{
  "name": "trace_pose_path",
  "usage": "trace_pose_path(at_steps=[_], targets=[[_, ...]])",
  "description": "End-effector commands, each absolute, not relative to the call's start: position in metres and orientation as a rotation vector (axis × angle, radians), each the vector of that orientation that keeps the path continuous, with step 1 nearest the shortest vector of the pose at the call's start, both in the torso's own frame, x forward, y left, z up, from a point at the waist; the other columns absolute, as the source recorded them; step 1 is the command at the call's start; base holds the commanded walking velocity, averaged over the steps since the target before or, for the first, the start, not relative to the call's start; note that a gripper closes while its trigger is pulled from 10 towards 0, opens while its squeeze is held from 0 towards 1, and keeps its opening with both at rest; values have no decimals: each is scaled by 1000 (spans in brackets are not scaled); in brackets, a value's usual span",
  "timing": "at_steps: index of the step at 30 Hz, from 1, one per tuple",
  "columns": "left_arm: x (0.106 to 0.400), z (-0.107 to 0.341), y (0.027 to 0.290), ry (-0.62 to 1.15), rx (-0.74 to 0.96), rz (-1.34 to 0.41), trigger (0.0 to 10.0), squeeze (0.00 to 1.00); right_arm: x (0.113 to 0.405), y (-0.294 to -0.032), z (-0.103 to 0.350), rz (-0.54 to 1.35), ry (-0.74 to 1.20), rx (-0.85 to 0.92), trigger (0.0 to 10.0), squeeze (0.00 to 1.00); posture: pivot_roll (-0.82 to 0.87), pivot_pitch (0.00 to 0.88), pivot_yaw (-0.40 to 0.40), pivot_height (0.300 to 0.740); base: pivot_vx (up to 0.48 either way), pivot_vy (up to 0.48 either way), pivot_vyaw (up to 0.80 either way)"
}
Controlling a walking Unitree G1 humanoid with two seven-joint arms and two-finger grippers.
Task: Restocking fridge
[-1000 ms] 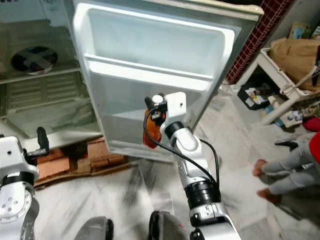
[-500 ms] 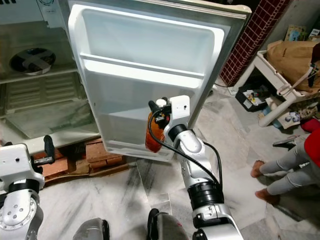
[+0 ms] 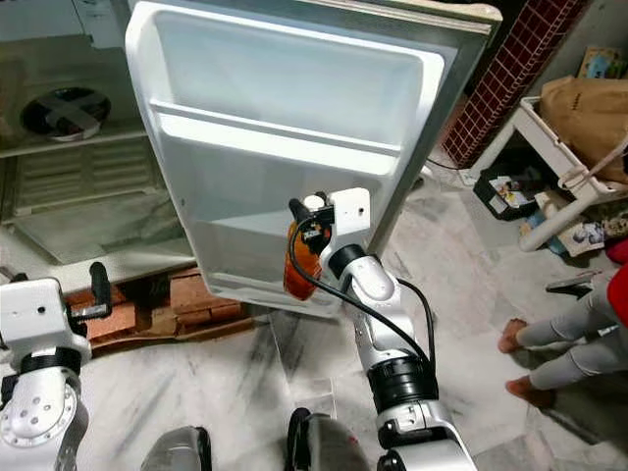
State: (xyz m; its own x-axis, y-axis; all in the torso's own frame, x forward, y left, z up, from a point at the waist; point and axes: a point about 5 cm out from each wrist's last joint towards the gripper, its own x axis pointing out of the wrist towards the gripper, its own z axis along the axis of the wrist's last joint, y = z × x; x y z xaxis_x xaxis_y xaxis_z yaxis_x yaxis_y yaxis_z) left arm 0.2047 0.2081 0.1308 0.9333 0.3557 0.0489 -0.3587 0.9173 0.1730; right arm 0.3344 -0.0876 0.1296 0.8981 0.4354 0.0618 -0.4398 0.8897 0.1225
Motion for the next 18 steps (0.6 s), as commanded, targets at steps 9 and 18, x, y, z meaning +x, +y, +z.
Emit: trace_pose_path(at_steps=[9,18], targets=[[202,128,208,-2,204,379,10000,0,336,-90,134,454,-62,132,10000,0,105,180,-113,640,0,0,0],[204,133,206,-27,205,386,10000,0,336,-88,133,453,-58,122,10000,0,104,194,-118,640,0,0,0]])
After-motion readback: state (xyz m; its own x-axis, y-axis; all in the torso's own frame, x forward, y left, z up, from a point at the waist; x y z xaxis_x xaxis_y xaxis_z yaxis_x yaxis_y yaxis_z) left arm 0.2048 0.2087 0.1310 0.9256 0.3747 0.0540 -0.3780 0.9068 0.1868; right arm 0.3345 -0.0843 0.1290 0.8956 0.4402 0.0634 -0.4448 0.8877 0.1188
